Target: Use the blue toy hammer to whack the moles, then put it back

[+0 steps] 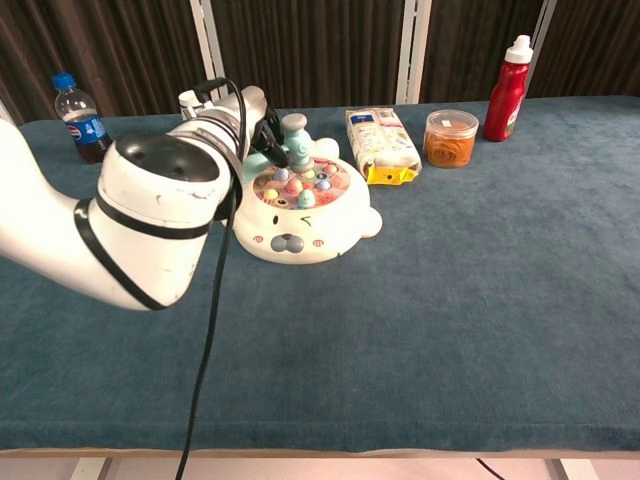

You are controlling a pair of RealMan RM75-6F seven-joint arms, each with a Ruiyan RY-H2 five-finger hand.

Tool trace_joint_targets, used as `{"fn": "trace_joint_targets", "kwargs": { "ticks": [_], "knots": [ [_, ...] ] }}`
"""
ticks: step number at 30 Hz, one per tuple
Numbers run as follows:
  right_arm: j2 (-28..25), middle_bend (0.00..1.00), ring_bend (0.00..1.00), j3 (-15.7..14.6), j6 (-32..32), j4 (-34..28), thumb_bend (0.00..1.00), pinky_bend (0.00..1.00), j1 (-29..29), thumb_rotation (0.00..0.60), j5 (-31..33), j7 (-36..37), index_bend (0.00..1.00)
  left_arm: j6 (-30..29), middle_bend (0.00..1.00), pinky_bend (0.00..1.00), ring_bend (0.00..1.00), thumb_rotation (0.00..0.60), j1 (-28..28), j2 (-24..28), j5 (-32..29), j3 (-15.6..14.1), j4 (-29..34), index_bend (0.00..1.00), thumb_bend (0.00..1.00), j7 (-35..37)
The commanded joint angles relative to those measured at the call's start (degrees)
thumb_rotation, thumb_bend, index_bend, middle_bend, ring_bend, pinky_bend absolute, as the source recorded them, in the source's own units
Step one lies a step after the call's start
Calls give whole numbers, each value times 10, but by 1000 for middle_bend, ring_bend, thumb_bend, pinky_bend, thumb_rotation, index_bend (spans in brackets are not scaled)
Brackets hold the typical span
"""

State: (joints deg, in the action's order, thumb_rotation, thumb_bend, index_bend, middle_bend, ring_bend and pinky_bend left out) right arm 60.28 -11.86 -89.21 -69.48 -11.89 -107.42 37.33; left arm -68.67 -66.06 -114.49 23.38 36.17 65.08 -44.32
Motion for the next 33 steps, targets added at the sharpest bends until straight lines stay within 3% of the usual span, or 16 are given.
{"fn": "trace_joint_targets", "kwargs": {
  "ticks": [1,14,33],
  "knots": [
    [1,0,0,-1,-5,2,88,33,3,600,-2,-1,0,-9,940,930,821,600,-2,-3,4,-13,-4,729,901,-11],
    [4,0,0,1,-12,7,88,33,9,600,4,-1,0,5,940,930,821,600,5,-10,8,-28,-20,729,900,-11],
    [5,0,0,2,-18,10,88,32,11,600,5,0,0,15,942,931,822,600,13,16,20,-8,-20,729,899,13]
  ]
}}
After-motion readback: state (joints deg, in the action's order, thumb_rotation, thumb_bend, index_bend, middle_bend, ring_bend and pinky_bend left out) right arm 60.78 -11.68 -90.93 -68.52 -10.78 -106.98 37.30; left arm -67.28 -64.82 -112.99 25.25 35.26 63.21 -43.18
